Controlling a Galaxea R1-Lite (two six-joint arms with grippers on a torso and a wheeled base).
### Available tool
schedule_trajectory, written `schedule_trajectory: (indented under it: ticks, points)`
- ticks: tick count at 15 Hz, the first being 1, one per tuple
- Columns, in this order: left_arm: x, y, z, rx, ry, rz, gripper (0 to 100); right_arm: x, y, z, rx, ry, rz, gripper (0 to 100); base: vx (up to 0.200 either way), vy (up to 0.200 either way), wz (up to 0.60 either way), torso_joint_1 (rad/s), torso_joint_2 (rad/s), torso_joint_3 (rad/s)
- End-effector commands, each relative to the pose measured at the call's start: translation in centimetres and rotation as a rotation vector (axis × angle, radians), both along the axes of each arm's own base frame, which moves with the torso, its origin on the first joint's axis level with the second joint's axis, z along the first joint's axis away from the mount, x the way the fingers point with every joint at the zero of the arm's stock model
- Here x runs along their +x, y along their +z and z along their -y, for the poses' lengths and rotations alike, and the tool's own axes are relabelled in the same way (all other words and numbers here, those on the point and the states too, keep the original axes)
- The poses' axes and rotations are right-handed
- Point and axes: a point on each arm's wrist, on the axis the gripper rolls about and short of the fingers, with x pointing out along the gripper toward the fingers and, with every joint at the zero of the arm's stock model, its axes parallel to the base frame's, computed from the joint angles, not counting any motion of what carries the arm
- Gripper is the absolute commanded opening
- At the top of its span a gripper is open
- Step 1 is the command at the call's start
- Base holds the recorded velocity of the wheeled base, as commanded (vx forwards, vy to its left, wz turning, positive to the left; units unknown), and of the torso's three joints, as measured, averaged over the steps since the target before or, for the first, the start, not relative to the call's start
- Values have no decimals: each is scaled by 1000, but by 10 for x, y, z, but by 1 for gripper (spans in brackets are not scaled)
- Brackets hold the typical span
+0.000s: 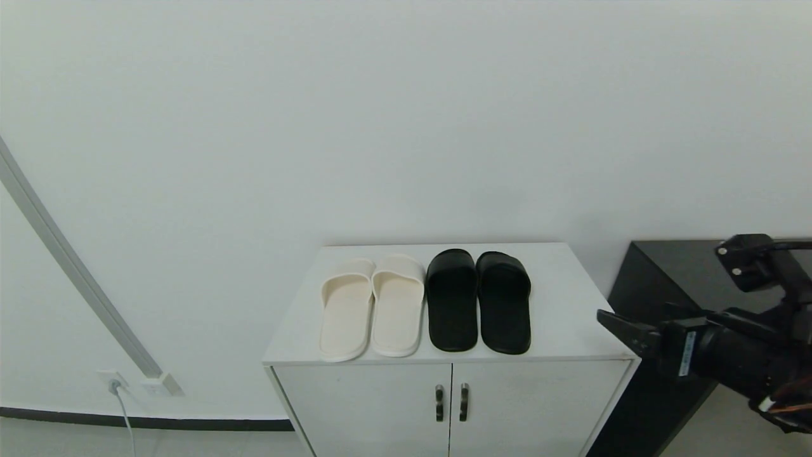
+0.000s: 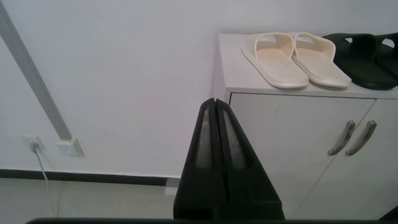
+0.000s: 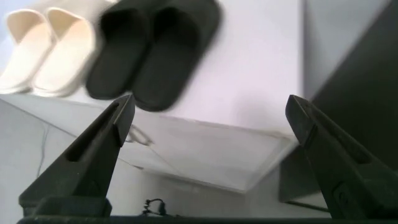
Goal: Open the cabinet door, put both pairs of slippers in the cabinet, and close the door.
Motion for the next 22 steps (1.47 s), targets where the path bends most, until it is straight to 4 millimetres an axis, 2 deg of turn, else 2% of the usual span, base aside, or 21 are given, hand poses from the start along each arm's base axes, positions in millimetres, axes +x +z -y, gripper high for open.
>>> schedule_trajectory:
  ticks: [1,4,7,8,10,13,15,18,22]
  points:
    - [0,0,0,0,1,0,0,20,-9,-40,-12,13,-48,100,0,0,0,0,0,0]
    - [0,0,0,0,1,0,0,38,-14,-84,-28,-12,-47,100,0,0,0,0,0,0]
    - [0,0,0,0,1,0,0,63,-27,-114,-42,-71,-52,100,0,0,0,0,0,0]
    - [0,0,0,0,1,0,0,74,-36,-128,-43,-110,-53,100,0,0,0,0,0,0]
    - [0,0,0,0,1,-1,0,88,-50,-142,-52,-162,-36,100,0,0,0,0,0,0]
    - [0,0,0,0,0,-1,0,104,-63,-157,-48,-200,-10,100,0,0,0,0,0,0]
    - [0,0,0,0,0,0,0,108,-65,-162,-44,-200,-6,100,0,0,0,0,0,0]
    - [0,0,0,0,0,0,0,134,-85,-181,-51,-212,-7,100,0,0,0,0,0,0]
    - [0,0,0,0,0,0,0,173,-98,-188,-62,-252,21,100,0,0,0,0,0,0]
